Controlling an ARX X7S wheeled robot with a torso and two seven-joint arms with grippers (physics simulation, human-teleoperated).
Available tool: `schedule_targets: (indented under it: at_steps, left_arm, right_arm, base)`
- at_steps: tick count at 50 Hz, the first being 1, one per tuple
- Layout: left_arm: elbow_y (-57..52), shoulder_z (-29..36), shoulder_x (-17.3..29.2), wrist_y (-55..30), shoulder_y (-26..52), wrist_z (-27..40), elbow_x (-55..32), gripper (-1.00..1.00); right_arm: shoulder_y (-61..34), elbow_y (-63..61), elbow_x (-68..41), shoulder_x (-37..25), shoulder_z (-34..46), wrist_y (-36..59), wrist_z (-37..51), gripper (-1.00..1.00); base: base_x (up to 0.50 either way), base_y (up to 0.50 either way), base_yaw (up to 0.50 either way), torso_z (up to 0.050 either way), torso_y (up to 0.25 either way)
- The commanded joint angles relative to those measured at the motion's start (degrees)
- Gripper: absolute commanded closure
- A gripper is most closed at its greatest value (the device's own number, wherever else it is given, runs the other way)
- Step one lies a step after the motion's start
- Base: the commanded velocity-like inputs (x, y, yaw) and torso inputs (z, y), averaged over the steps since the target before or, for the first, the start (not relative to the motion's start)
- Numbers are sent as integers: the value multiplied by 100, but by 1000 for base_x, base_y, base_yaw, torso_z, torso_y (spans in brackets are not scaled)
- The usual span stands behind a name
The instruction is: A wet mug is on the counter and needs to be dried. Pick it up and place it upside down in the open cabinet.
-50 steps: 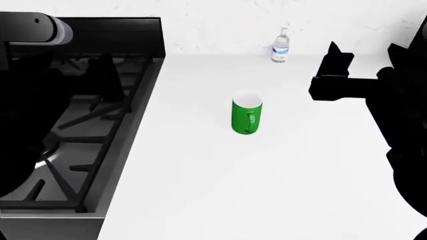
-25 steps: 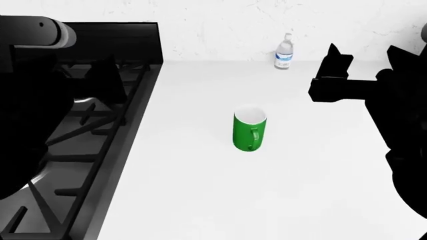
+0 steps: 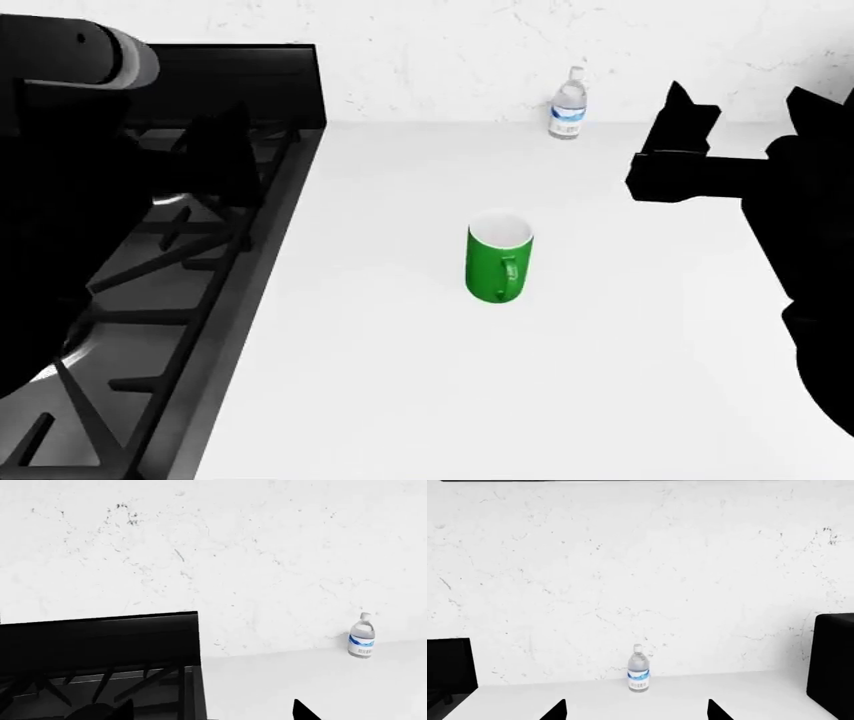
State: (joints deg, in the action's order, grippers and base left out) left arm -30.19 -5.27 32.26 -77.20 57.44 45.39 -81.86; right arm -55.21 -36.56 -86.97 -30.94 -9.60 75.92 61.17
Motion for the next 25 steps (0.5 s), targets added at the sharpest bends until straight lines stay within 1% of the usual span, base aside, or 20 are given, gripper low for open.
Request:
schedule_targets:
  at_steps: [1,4,10,16,25]
  left_arm:
    - [23,128,44,-80,403,-431,-589,-100]
    - [125,192,65,-135,564,-595,-846,-100]
    - [396,287,62,-193,759,-1211,-1213,-100]
    - [406,372,70,-244,946,-1787,-1250,-100]
    - [511,579,122,-336,1109,-2432,-1059,-100]
  right_arm:
    - [54,-19,41,-42,1,-99,-41,-100]
    - [58,-16,50,-49,13,-118,-50,-100]
    - [54,-24,-24,-77,19,-144,5,-100]
    - [72,-43,-97,-115,1,-179,70,-100]
    - [49,-33,-111,-145,46,-215,86,-100]
  base:
    - [0,0,0,0,0]
    - [0,0,0,0,0]
    - [0,0,0,0,0]
    - [0,0,0,0,0]
    - [0,0,0,0,0]
